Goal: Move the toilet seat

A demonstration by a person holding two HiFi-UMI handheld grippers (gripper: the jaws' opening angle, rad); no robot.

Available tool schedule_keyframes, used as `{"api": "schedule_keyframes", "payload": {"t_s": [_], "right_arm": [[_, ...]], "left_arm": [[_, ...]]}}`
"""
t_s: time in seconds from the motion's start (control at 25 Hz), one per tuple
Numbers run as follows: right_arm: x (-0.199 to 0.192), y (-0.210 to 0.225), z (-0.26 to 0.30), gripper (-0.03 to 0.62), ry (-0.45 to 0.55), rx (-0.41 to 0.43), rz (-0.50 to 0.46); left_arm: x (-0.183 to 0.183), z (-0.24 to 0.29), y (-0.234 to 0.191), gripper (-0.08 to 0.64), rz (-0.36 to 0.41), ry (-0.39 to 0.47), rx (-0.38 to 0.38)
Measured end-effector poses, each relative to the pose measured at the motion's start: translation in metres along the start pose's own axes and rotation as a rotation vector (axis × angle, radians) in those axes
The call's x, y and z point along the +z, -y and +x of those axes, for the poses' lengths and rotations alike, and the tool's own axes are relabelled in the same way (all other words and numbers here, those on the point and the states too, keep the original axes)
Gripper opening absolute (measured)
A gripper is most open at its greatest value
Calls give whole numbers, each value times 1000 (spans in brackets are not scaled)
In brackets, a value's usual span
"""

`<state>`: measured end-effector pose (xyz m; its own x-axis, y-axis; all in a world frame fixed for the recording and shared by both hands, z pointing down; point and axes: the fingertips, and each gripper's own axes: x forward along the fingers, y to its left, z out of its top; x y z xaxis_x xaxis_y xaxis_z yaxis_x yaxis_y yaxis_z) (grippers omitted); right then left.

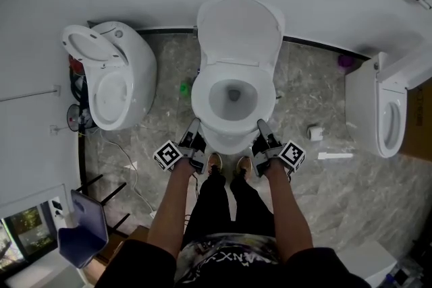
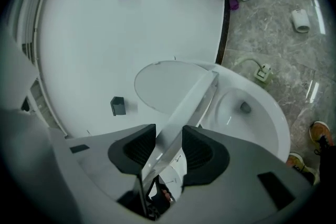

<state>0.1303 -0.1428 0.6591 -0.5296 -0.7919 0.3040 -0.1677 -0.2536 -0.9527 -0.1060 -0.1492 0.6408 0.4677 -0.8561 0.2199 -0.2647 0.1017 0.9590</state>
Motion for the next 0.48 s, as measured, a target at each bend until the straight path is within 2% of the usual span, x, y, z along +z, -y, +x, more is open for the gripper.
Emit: {"api": "schedule_keyframes", "payload": {"t_s": [0.16, 0.48], "right_arm": [[9, -19, 9, 158, 32, 36, 21], [30, -56, 27, 161, 142, 99, 50]], "left_arm": [[11, 13, 21, 29, -39, 18, -75], [35, 37, 56, 29, -61, 18, -185]]}}
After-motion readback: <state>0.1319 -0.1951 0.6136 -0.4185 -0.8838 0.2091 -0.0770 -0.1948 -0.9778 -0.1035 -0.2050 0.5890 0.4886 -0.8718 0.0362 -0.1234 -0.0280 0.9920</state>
